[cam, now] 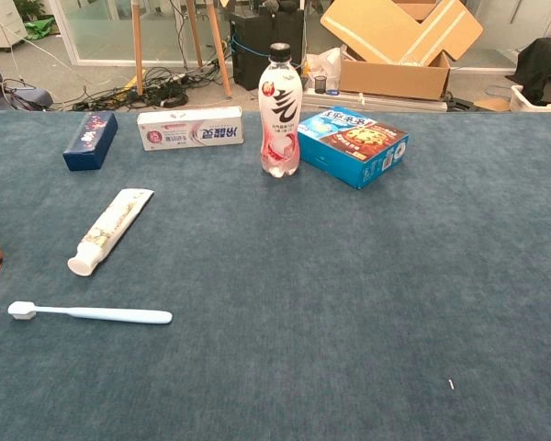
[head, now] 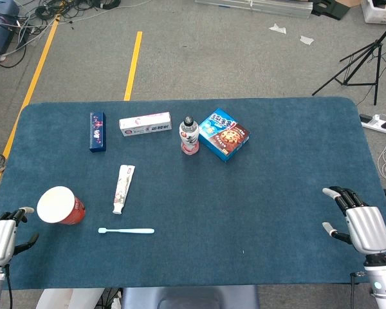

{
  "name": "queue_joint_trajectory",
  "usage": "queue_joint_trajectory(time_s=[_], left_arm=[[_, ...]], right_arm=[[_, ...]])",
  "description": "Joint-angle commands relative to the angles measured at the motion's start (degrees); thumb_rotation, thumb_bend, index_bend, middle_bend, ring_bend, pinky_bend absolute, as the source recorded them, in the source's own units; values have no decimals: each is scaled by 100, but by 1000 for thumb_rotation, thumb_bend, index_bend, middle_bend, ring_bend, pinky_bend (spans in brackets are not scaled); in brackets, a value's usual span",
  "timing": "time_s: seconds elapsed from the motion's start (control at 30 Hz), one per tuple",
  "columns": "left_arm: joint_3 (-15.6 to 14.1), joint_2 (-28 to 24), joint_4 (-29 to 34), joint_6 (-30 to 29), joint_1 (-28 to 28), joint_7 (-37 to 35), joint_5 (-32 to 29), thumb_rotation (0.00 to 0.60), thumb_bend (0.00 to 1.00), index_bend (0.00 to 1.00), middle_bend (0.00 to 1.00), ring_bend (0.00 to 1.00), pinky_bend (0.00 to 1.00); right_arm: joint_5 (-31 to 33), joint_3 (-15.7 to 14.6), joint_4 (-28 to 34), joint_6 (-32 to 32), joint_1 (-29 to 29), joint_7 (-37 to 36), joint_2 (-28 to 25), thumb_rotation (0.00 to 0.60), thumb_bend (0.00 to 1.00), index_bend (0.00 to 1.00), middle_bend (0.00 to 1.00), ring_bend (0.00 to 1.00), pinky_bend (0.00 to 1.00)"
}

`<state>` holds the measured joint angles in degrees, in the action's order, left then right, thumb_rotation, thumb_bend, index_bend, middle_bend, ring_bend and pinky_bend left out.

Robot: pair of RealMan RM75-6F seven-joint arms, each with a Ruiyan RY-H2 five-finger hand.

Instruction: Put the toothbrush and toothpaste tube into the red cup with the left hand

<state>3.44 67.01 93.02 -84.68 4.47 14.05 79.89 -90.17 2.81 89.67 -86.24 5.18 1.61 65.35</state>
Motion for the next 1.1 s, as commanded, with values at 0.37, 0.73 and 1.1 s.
queue_joint_trajectory(time_s=[0.37,0.73,1.1], left_arm=[[-16,6,16,-74,-23,-81,92,600,205,338,473,436,583],[-142,-336,841,-208,41,117,709,600,70,323,198,154,197],[-202,-645,2073,609,539,548,920,600,53,317,7,0,0]], right_arm=[[-43,-2,58,-84,-21,-43,-33,600,122,257,241,222,595],[-163,68,122,-409,-103,-233,-116,600,122,257,241,222,595],[-144,89,117,-474,-141,-468,-212,600,123,257,241,222,595]])
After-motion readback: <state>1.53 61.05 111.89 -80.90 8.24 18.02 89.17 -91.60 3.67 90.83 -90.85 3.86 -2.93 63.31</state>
